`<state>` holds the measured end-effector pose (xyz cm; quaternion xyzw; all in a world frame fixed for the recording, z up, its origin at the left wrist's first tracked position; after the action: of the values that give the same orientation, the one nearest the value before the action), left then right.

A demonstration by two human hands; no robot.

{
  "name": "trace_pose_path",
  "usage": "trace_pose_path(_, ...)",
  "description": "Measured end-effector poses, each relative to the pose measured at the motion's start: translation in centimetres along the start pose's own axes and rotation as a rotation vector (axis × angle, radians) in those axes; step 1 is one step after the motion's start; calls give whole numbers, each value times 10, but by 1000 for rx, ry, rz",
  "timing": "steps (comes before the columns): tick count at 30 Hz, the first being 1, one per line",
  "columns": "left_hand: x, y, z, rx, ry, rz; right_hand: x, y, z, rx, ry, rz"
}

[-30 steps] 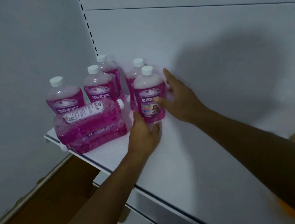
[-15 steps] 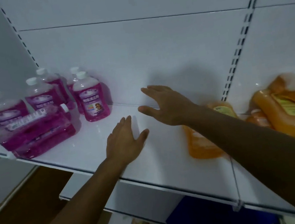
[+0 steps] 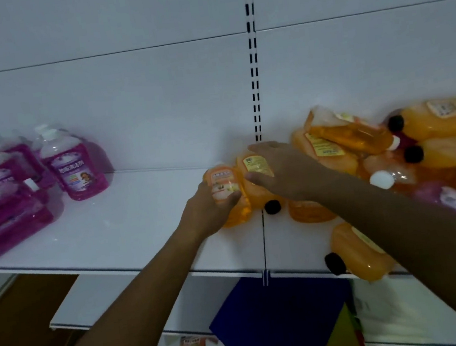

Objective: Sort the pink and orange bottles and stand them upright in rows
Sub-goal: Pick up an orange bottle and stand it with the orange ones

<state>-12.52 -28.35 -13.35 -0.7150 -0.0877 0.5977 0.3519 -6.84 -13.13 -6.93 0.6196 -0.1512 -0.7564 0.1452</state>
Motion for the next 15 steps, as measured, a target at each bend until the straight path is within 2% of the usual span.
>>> trace_pose_path(7,6,14,24,-216,60,-249,5,-6,-14,99,11,16)
trace_pose_path(15,1,39,9,-315,305,-486,22,3,-10,188,-24,143)
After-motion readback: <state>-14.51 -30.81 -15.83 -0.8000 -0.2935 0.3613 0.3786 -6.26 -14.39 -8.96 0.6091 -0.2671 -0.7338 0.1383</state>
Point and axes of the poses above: each hand's wrist, its own z-axis towards the middle knuckle, its own x-axis out of the palm, y = z × x, the point moved 8 cm from there along z, towards the middle knuckle, and after that the axes turned 5 degrees about z, right-handed, at the moved point
